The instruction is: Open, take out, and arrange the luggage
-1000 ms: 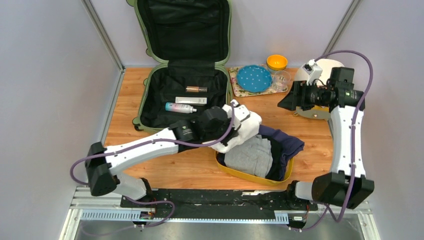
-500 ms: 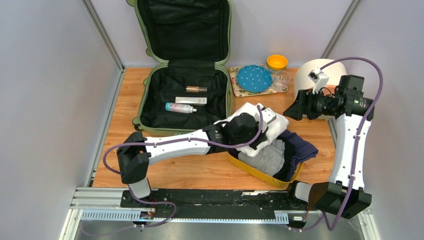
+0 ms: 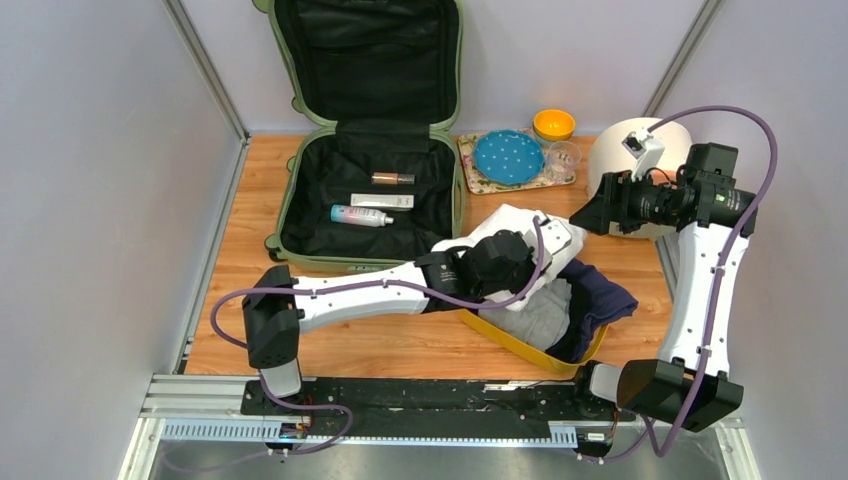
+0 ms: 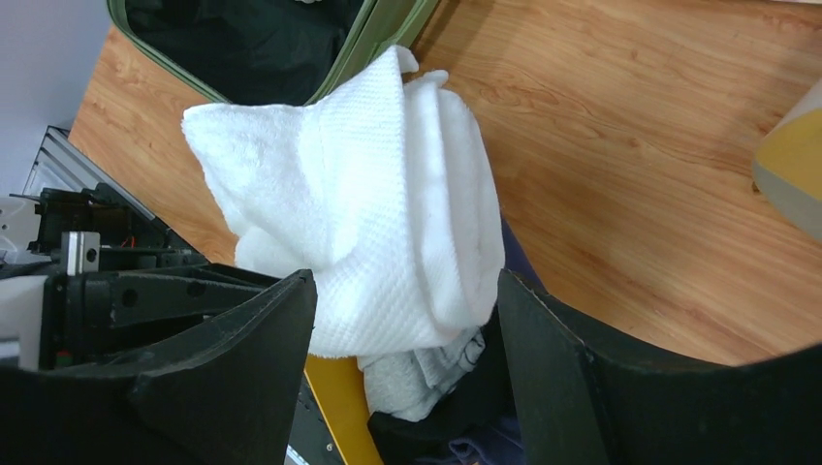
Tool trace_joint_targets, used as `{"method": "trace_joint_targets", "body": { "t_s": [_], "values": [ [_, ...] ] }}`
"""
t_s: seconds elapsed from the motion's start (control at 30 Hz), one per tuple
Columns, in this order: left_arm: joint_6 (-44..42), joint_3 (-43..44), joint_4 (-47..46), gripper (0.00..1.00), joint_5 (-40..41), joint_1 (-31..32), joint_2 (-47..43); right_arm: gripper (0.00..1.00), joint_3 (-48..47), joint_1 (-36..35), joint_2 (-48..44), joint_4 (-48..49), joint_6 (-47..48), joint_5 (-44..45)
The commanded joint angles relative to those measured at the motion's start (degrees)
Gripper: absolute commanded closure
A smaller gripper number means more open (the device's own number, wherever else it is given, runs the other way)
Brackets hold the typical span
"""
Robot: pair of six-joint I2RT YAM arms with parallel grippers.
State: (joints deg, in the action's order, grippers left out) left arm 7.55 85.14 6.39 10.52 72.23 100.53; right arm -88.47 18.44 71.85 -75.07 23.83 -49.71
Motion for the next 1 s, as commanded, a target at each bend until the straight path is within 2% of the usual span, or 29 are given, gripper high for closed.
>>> {"method": "trace_joint_targets", "body": {
  "t_s": [0.0, 0.1, 0.13, 0.17, 0.2, 0.23, 0.33, 0.43, 0.47, 0.53, 0.57, 0.67, 0.7, 0.8, 0.97],
  "values": [
    [0.97, 5.81, -4.55, 1.0, -5.33, 3.36, 2.64, 0.28, -1.89, 1.16, -1.1, -0.25, -0.11, -2.23],
    [4.74, 4.26, -5.86, 1.0, -8.58, 3.36, 6.51, 0.28, -0.66, 1.16, -2.59, -0.78, 0.68, -1.27],
    [4.75, 2.07, -8.22, 1.0, -9.72, 3.36, 6.87, 0.28, 0.21, 1.16, -2.94, -0.87, 1.12, -1.09],
    [4.93, -0.74, -14.5, 1.0, -11.91, 3.36, 6.61, 0.28, 0.48, 1.16, -3.38, -0.96, 1.39, -1.0],
    [5.1, -5.38, -17.35, 1.0, -13.41, 3.36, 6.43, 0.28, 0.84, 1.08, -3.65, -0.96, 1.65, -0.74],
    [5.19, -6.38, -18.95, 1.0, -14.64, 3.36, 6.78, 0.28, 1.27, 1.16, -3.91, -1.13, 1.91, -0.65],
    [9.58, -6.39, -17.29, 1.0, -18.77, 2.22, 8.27, 0.28, 1.72, 1.08, -3.92, -2.01, 3.06, -0.73],
    [14.59, -7.45, -18.52, 0.64, -24.92, -0.59, 6.88, 0.28, 2.77, 1.08, -3.22, -4.19, 5.42, -3.01],
    [15.03, -7.36, -17.83, 0.39, -26.94, -1.29, 5.91, 0.29, 3.29, 0.9, -3.04, -4.73, 6.48, -4.24],
    [16.26, -6.66, -16.24, 0.24, -29.76, -4.35, 2.49, 0.29, 4.0, -0.06, -2.6, -6.31, 8.06, -4.51],
    [16.61, -6.83, -16.24, 0.21, -34.64, -5.59, 1.0, 0.3, 4.44, -0.42, -2.51, -6.32, 8.5, -4.34],
    [14.35, -7.89, -14.67, 0.21, -41.0, -8.24, -5.5, 0.3, 6.81, -2.96, -2.33, -5.53, 8.6, -4.43],
    [11.2, -8.15, -13.44, 0.2, -41.89, -8.59, -8.57, 0.31, 7.69, -3.84, -2.33, -5.09, 8.16, -3.99],
    [9.32, -10.16, -9.56, 0.2, -45.41, -11.39, -14.54, 0.31, 8.22, -9.81, -2.6, -2.81, 6.93, -1.37],
    [12.14, -18.6, -10.36, 0.2, -51.04, -20.62, -23.61, 0.3, 10.59, -24.92, -3.65, 3.16, 3.77, 6.02]
  ]
}}
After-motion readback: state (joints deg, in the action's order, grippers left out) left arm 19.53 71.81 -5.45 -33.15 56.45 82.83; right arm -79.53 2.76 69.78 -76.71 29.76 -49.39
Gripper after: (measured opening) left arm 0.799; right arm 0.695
